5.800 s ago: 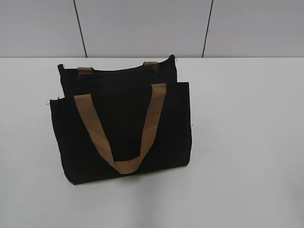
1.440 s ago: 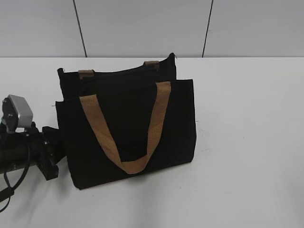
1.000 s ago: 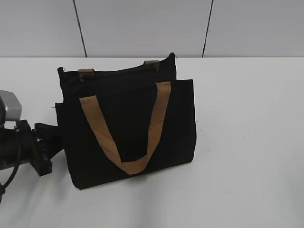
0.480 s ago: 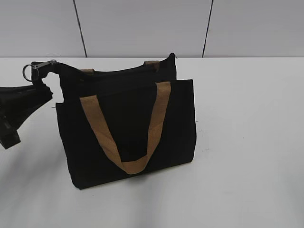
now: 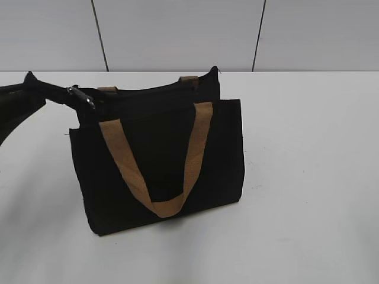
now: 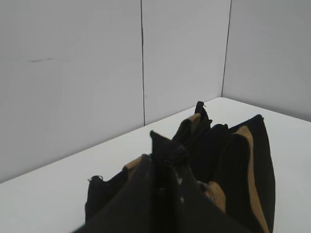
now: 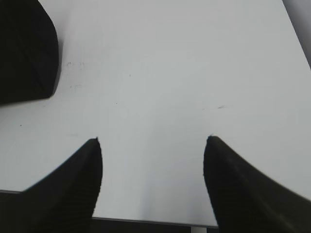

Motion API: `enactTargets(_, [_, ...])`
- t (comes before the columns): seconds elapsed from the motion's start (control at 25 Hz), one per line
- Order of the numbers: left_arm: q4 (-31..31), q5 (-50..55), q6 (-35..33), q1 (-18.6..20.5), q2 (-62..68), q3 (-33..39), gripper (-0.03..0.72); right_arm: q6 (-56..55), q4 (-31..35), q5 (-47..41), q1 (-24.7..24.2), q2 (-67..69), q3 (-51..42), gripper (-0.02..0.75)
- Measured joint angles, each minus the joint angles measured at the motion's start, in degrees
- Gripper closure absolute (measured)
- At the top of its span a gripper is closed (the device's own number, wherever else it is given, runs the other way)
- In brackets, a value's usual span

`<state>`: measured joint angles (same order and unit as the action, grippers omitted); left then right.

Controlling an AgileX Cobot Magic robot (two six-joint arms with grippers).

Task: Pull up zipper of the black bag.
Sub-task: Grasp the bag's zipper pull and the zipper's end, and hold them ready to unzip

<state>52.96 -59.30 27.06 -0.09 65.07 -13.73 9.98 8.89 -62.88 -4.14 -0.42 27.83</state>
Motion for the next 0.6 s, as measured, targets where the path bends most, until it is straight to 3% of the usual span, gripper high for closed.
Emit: enactTargets(0.6, [-0.8,1.8,0.1,0.0,-2.5,0.0,0.660,0.0,0.6,0.1,0.0,0.0,0.0,0.231])
